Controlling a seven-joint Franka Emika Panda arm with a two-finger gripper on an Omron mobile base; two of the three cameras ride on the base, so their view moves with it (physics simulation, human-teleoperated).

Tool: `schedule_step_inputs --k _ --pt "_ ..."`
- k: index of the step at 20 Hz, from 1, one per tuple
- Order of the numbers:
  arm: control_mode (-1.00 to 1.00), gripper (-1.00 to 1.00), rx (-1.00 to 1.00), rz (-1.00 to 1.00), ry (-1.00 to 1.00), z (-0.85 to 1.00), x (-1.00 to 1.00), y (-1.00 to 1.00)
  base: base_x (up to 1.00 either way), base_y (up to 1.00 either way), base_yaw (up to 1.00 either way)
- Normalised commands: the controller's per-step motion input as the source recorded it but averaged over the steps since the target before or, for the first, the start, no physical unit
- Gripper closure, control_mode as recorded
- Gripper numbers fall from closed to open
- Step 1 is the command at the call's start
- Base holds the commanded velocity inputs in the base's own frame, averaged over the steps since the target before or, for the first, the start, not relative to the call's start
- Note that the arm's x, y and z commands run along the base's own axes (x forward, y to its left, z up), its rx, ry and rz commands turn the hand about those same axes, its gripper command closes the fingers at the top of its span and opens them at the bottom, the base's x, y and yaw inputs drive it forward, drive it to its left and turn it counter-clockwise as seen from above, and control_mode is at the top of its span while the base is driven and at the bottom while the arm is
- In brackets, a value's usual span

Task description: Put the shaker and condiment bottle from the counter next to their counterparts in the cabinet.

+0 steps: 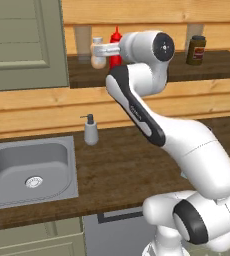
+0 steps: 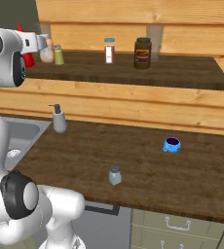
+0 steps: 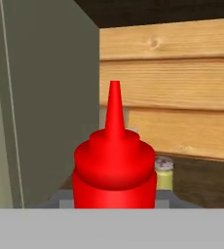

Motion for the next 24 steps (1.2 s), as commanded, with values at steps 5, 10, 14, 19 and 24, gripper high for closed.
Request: schedule_step_inputs --k 5,10,14,19,24 --pt "-1.0 1.0 0.05 -0.03 -0.01 0.0 0.29 0.0 0.0 0.0 0.0" --pt "-1.0 1.0 0.06 -0.09 0.01 0.01 0.12 0.0 0.0 0.0 0.0" --pt "-1.0 1.0 0.0 -0.13 0.0 0.05 0.23 0.0 0.0 0.0 0.0" --pt "-1.0 1.0 0.05 -0.06 0.05 0.0 0.29 0.04 0.0 0.0 0.0" --pt "-1.0 1.0 0.1 0.0 0.1 0.0 0.25 0.08 0.0 0.0 0.0"
